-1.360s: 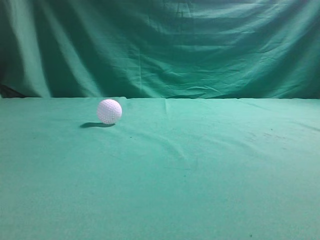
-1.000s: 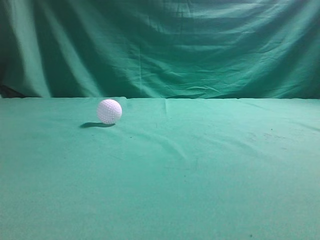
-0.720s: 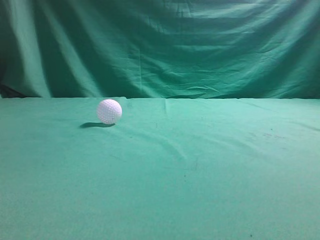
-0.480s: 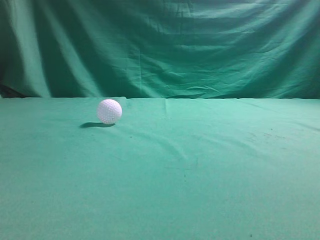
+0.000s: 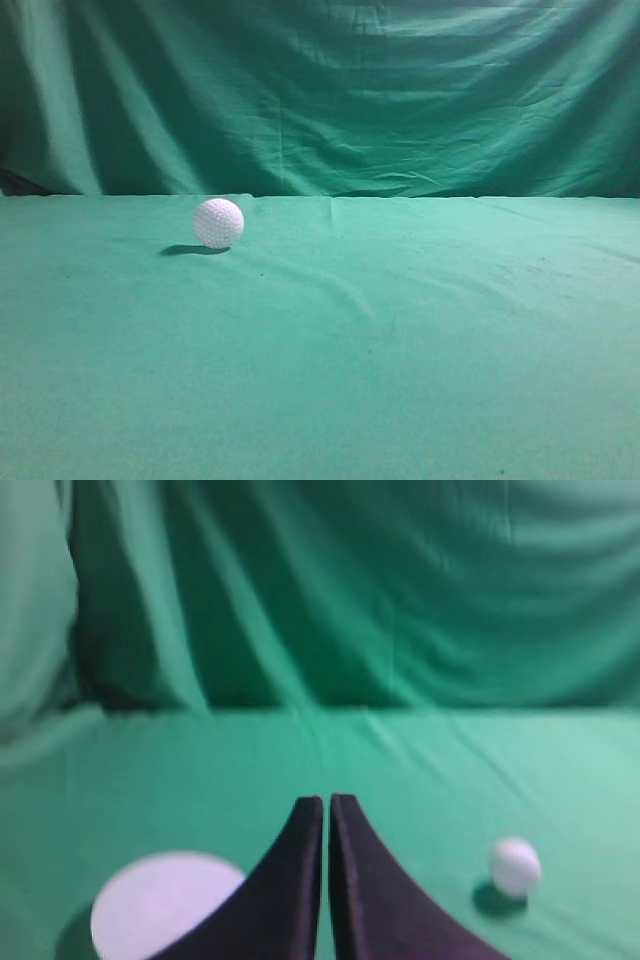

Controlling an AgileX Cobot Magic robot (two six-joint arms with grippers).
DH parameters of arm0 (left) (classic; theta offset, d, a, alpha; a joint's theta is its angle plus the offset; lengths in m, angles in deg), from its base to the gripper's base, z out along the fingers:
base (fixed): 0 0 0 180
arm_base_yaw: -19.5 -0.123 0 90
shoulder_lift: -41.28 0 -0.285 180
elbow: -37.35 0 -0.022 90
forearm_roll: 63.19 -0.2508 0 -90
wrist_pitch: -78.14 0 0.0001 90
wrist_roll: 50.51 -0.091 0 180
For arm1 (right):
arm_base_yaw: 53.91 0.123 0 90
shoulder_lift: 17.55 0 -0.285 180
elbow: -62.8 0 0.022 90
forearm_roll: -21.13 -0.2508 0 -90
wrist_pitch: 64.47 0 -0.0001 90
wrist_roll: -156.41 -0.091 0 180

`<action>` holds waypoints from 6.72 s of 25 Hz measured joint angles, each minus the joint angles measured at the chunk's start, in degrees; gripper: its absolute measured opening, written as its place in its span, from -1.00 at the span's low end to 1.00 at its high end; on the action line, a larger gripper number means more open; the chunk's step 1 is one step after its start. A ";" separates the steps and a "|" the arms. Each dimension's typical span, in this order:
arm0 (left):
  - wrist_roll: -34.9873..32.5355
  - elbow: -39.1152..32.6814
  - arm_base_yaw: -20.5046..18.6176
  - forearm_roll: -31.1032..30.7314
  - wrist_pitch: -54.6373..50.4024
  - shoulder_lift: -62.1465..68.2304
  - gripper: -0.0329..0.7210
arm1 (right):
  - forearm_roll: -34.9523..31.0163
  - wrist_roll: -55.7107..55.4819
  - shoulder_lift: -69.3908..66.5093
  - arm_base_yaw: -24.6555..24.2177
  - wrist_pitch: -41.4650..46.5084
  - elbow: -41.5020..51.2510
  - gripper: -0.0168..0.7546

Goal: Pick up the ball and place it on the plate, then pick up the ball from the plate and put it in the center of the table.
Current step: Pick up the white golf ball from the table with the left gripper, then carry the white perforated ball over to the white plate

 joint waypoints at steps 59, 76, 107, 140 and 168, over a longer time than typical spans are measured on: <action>-17.52 78.28 17.22 4.76 -42.26 106.08 -0.57 | 0.00 0.75 0.00 0.00 0.00 0.00 -0.96; -14.90 78.93 17.22 3.27 -31.00 114.11 0.51 | 0.00 0.90 0.00 0.00 0.00 0.00 -0.96; -6.01 80.91 11.31 -0.37 -43.95 102.70 -0.09 | 0.00 1.02 0.00 0.00 0.00 0.00 -0.96; 6.75 62.66 -13.71 -18.04 -40.69 92.15 -0.09 | -12.85 6.14 -20.23 0.00 1.68 -18.98 -0.96; 7.49 62.60 -13.73 -20.78 -30.32 100.79 0.04 | -12.21 18.76 -42.87 0.00 19.46 -28.90 -0.96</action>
